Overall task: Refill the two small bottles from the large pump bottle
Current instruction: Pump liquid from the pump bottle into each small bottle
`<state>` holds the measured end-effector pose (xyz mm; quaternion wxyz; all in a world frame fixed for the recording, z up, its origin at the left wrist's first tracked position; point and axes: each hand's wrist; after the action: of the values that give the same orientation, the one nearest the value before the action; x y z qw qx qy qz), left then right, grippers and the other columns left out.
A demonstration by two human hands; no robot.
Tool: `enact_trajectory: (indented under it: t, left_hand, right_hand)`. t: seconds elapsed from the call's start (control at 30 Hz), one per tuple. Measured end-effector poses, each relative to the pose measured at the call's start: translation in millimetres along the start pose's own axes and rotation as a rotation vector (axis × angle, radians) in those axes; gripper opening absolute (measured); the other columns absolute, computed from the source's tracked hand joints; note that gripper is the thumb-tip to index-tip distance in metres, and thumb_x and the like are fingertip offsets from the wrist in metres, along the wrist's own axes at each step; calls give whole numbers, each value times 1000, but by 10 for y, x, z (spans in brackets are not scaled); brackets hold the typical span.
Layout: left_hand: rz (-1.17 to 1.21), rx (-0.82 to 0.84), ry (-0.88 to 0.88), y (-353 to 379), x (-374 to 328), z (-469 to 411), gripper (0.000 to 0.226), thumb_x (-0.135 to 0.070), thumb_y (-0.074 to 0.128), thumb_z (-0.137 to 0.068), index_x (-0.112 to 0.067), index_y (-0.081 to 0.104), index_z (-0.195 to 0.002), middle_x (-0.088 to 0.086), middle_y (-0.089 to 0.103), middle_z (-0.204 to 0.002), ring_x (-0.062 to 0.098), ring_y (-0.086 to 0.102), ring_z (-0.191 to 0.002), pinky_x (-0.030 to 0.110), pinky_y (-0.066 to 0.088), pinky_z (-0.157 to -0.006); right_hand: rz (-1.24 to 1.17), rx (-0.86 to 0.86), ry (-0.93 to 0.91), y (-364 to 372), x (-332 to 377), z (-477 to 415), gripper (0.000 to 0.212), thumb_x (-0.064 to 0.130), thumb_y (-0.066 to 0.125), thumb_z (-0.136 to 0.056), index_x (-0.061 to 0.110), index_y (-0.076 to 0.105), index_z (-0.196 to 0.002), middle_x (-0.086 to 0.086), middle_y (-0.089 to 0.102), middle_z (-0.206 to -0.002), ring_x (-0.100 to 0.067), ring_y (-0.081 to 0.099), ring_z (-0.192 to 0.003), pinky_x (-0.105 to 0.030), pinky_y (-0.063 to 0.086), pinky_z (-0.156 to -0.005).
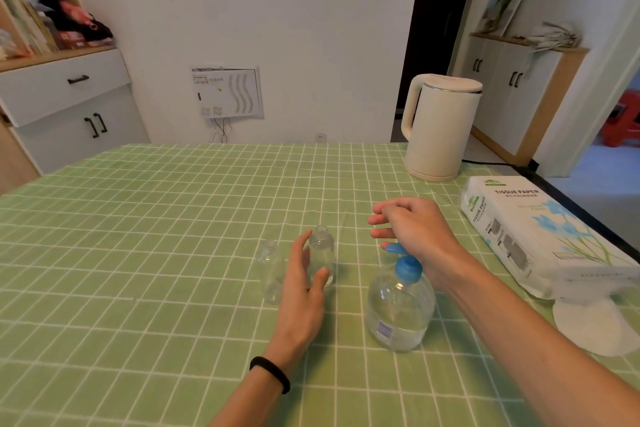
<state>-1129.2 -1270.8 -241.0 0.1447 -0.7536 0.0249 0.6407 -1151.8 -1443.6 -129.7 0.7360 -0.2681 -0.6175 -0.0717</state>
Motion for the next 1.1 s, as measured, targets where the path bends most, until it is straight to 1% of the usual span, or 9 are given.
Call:
enact_trajectory:
  t: [0.1, 0.2, 0.27, 0.37, 0.47, 0.67, 0.8, 0.97, 1.1]
  left_hand:
    - [-67, 32, -13, -31, -71, 133, 76, -5, 51, -108, -31, 9, -166, -6, 19, -174, 9, 19, -160, 44, 22, -132]
    - [-141, 67, -10, -79, -110, 399, 82, -13, 55, -107, -36, 0, -164, -22, 11, -168, -9, 12, -152, 21, 14, -125]
    - [-198, 65, 6, -153, -136, 578, 77, -19, 63, -103, -40, 17, -161, -29, 23, -161, -14, 24, -147, 16, 22, -121]
    - [-208, -130, 95, -334, -180, 646, 49, -11, 73, -95, -42, 55, -127, -27, 63, -128, -9, 61, -118, 24, 55, -103]
    - [-262, -412, 184, -512, -189, 505, 43, -7, 77, -90, -27, 54, -121, -14, 60, -116, 3, 61, -104, 30, 56, -84]
    - [-281, -282, 84, -616, -67, 243, 78, -19, 85, -85, -19, 35, -145, -3, 41, -143, 16, 49, -127, 34, 45, -108]
    - [-229, -229, 65, -626, -17, 186, 71, -16, 81, -89, -29, 35, -140, -7, 50, -139, 16, 55, -128, 35, 46, -111]
    - [-150, -206, 71, -632, -33, 194, 49, -11, 77, -91, -24, 50, -129, -5, 66, -128, 9, 66, -119, 42, 55, -108]
    - [-187, -202, 211, -606, -153, 260, 52, -16, 86, -82, -28, 62, -127, -17, 71, -122, -1, 68, -113, 24, 52, -104]
  right_hand:
    - [5, -6, -2, 3, -7, -3, 26, 15, 51, -102, 22, 76, -99, 7, 80, -92, -7, 78, -76, -26, 61, -69]
    - [13, -13, -11, 1, -13, -11, 26, 15, 51, -102, 23, 76, -98, 8, 80, -91, -4, 77, -73, -25, 60, -67]
    - [22, -14, -20, 1, -17, -16, 28, 14, 50, -102, 23, 76, -98, 9, 80, -90, -4, 77, -73, -26, 60, -68]
    - [29, -14, -26, 7, -16, -20, 29, 12, 49, -101, 22, 76, -97, 8, 80, -90, -5, 77, -73, -28, 61, -71]
    - [43, -12, -31, 14, -12, -16, 29, 11, 49, -101, 22, 76, -97, 7, 80, -91, -7, 77, -75, -28, 61, -72]
    - [76, -14, -47, 13, -7, -6, 29, 12, 48, -102, 23, 75, -97, 6, 79, -93, -9, 77, -79, -28, 61, -74]
    - [98, -17, -66, 24, 0, -6, 29, 12, 47, -102, 22, 74, -98, 6, 79, -93, -10, 77, -80, -26, 59, -68]
    - [124, -7, -69, 6, 1, 3, 31, 10, 44, -102, 18, 74, -101, 4, 78, -95, -11, 77, -82, -16, 54, -55]
    - [152, 17, -56, 4, 1, 14, 29, 13, 46, -102, 20, 74, -100, 5, 78, -95, -8, 76, -82, -13, 52, -56]
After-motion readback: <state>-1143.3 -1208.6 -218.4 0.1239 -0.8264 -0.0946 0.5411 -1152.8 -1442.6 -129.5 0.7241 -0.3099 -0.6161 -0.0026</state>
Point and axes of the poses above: each hand's wrist, its own z-axis away from the middle knuckle, its own y-axis out of the palm, x = y × z
